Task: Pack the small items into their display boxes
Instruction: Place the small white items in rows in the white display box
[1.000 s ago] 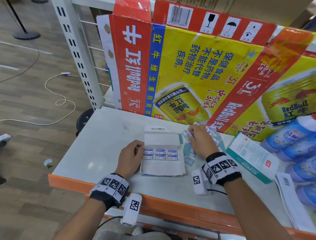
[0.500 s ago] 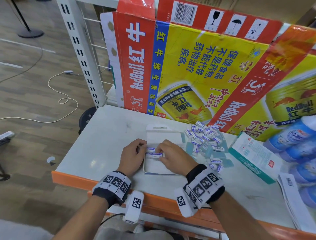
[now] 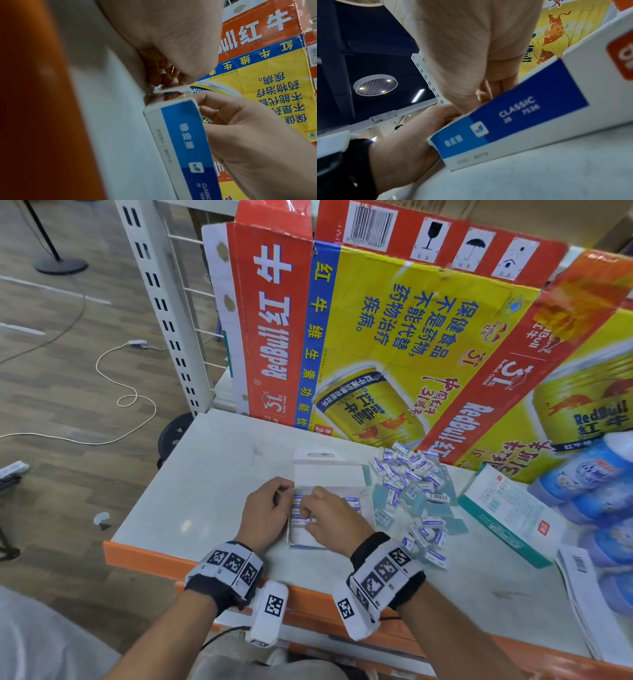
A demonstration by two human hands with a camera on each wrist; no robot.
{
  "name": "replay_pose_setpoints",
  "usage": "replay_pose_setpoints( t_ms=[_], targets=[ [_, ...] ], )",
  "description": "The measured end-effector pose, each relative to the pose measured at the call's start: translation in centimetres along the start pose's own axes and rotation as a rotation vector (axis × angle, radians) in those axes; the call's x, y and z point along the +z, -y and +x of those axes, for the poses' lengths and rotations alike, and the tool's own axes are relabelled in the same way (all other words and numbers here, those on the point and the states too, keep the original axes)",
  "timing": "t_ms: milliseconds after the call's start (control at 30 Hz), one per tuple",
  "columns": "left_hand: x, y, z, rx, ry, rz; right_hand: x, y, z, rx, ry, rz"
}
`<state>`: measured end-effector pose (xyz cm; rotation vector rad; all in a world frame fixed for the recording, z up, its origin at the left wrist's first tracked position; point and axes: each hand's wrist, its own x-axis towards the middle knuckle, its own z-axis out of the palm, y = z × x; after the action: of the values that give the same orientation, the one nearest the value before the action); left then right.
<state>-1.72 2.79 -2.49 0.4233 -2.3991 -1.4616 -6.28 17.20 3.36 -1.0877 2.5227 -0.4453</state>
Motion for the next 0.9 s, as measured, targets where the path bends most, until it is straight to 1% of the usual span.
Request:
replay_pose_setpoints(
  t_ms=[133, 300, 367, 467, 533, 567, 600, 667, 800, 833, 900],
  targets=[
    [0.1, 0.0, 0.0, -0.004, -0.004, 0.007, 0.1, -0.2, 0.1, -0.005, -0.023, -0.039],
    [0.1, 0.1, 0.1, -0.005, -0.014, -0.006, -1.0, -0.6, -0.2, -0.017, -0.011, 0.007],
    [0.1, 0.2, 0.1, -0.009, -0.011, -0.006, -2.0, -1.5, -0.5, -0.003, -0.092, 0.061],
    [0.2, 0.3, 0.1, -0.013, -0.002, -0.014, -3.8, -4.2, -0.9, 0.127, -0.273, 0.154],
    [0.2, 0.4, 0.1, -0.014, 0.005, -0.028, -4.7, -6.4, -0.9, 0.232, -0.351, 0.118],
    [0.2, 0.4, 0.1, -0.01, 0.008, -0.03, -5.0, -7.4, -0.9, 0.279, -0.361, 0.072],
    [0.2, 0.4, 0.1, -0.008, 0.007, -0.03, -5.2, -8.2, -0.8, 0.317, -0.346, 0.029],
    [0.2, 0.4, 0.1, -0.008, 0.006, -0.032, -5.2, -9.5, -0.4, 0.355, -0.269, -0.017],
    [0.2, 0.5, 0.0, -0.012, 0.009, -0.034, -5.4, -10.7, 0.9, 0.357, -0.091, -0.143],
    [0.2, 0.6, 0.0, -0.013, 0.008, -0.034, -5.5, -10.9, 1.2, 0.356, -0.071, -0.172],
    [0.2, 0.7, 0.1, -0.015, 0.011, -0.032, -5.5, -10.9, 1.6, 0.368, -0.097, -0.169]
  ],
)
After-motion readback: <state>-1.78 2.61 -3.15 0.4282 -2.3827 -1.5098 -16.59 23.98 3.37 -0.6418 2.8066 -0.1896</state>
